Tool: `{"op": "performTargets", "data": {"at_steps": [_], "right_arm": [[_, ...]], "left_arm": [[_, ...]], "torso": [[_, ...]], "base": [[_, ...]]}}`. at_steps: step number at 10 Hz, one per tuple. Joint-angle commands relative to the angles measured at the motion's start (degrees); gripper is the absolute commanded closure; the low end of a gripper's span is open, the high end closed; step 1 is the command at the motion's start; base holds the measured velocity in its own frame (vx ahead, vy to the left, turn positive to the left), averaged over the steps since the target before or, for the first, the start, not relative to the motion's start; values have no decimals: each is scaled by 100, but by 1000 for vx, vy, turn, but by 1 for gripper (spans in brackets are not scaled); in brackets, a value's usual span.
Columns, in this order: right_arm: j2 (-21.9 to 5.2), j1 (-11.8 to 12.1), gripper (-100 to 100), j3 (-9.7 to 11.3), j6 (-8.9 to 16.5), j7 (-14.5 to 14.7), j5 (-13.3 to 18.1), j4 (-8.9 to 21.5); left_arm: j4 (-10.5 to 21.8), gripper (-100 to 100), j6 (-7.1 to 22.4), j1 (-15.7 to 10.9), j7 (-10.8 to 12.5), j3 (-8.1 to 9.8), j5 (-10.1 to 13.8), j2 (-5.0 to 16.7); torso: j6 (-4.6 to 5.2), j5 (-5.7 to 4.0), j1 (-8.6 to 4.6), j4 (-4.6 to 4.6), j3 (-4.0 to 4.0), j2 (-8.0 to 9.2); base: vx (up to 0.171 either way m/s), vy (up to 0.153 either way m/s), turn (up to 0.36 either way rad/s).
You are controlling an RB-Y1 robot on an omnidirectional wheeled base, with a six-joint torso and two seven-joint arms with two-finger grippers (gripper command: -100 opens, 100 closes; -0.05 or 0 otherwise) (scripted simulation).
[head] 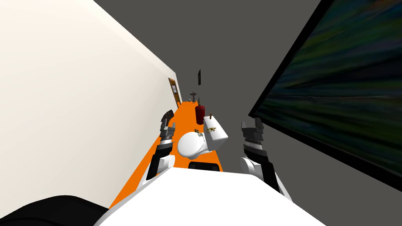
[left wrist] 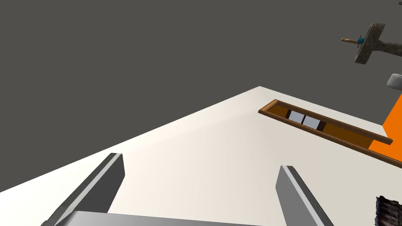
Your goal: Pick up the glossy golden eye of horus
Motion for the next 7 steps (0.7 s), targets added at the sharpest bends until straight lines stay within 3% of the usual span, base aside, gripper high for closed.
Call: {"op": "performTargets", "data": {"at_steps": [1, 7], "right_arm": [[-239, 25, -100, 15, 12, -153, -144, 81], [-681, 130, -100, 68, 103, -1028, -1020, 566]], "left_arm": [[0, 0, 0, 0, 0, 0, 0, 0], [0, 0, 0, -1, 0, -1, 0, -1]], "torso": [[0, 0, 0, 0, 0, 0], [-1, 3, 15, 7, 20, 35]], "base": [[-31, 19, 102], [-76, 43, 150]]}}
